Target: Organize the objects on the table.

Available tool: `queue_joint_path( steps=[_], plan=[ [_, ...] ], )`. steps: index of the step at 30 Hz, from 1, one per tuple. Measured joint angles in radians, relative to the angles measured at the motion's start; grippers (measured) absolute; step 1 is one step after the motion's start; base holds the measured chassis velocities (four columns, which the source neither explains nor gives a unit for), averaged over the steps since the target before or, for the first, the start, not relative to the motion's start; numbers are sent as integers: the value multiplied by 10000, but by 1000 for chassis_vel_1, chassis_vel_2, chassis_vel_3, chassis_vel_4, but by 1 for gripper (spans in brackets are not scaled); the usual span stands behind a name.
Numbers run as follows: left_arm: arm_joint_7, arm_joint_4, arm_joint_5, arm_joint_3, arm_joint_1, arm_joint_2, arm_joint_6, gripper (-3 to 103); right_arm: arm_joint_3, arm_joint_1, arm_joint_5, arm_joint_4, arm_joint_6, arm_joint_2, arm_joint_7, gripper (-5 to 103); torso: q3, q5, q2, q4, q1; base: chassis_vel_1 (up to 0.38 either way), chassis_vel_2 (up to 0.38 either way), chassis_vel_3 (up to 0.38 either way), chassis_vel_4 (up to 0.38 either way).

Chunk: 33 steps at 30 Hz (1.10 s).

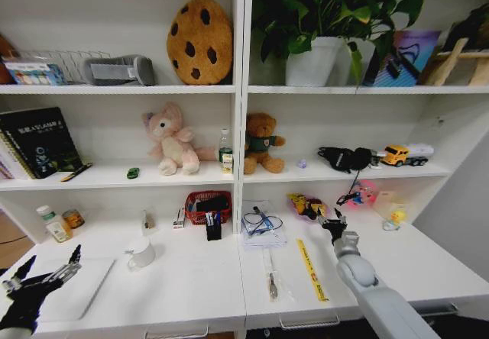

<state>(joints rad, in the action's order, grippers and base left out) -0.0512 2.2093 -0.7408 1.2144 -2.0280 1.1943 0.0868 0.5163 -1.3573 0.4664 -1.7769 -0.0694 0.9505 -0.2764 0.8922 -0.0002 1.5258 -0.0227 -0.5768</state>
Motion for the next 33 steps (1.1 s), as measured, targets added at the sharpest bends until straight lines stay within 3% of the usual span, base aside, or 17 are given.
queue_joint_path(
  steps=[4,12,33],
  plan=[
    [-2,-1,0,0,0,1,0,100,1121,-1598,-320,-1593,70,212,-40,99,0,0,1,0,1,0,0,0,0],
    [2,0,0,0,1,0,0,100,2499,-4471,-646,-3879,-268,1132,181,100,-1,0,2,-5,2,0,0,0,0],
    [2,0,0,0,0,1,0,100,2485,-4449,-678,-3854,-314,1186,194,100,2,4,-1,1,-1,8,6,-8,-7]
  ],
)
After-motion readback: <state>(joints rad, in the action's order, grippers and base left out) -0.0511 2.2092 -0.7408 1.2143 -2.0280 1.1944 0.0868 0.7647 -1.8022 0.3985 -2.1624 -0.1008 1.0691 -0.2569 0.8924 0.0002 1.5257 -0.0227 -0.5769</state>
